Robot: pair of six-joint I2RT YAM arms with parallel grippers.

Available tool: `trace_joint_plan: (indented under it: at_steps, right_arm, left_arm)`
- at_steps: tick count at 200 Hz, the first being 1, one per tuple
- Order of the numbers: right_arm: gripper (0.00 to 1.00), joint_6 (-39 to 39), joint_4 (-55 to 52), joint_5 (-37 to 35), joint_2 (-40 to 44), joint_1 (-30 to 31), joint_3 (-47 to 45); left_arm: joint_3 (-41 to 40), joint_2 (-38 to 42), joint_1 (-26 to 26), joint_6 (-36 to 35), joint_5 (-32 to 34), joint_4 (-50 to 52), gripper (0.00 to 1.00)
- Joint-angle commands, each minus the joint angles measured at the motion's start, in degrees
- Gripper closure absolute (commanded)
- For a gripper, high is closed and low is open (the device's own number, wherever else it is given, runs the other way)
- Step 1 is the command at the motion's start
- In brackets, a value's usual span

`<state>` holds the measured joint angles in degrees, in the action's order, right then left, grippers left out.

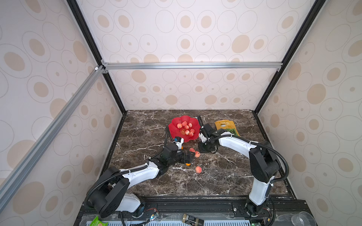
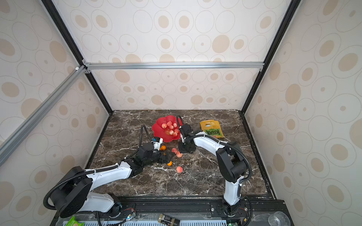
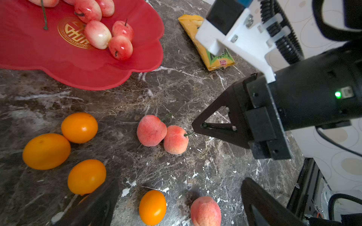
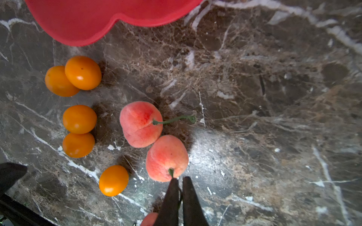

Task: Arrange fruit in a fruit bowl
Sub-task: Pick up the fruit from the center of the table.

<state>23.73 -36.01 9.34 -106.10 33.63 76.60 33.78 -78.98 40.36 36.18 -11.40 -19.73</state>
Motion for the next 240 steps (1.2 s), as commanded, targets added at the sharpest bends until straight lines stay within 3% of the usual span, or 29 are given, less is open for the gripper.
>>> trace_joint_plan:
  at_steps: [1,72,157,240]
  right_arm:
    - [0.91,0.27,-0.53,0.59,0.86,-0.38,-0.44]
    - [1.00,0.18,-0.24,-0.37,3.97,-0.29,-2.05]
    - [1.00,-1.12,-1.43,-0.99,8.32,-0.30,-1.74]
    - [1.00,0.58,1.75,1.86,9.40,-0.07,-0.03]
  left_arm:
    - [1.55,0.14,0.56,0.55,0.11,-1.68,0.02]
    - [2.30,0.46,0.52,0.86,1.93,-0.89,0.02]
    - [4.27,1.27,-0.19,0.46,3.66,0.76,0.02]
    - [7.19,1.10,-4.54,0.87,2.27,0.35,0.02]
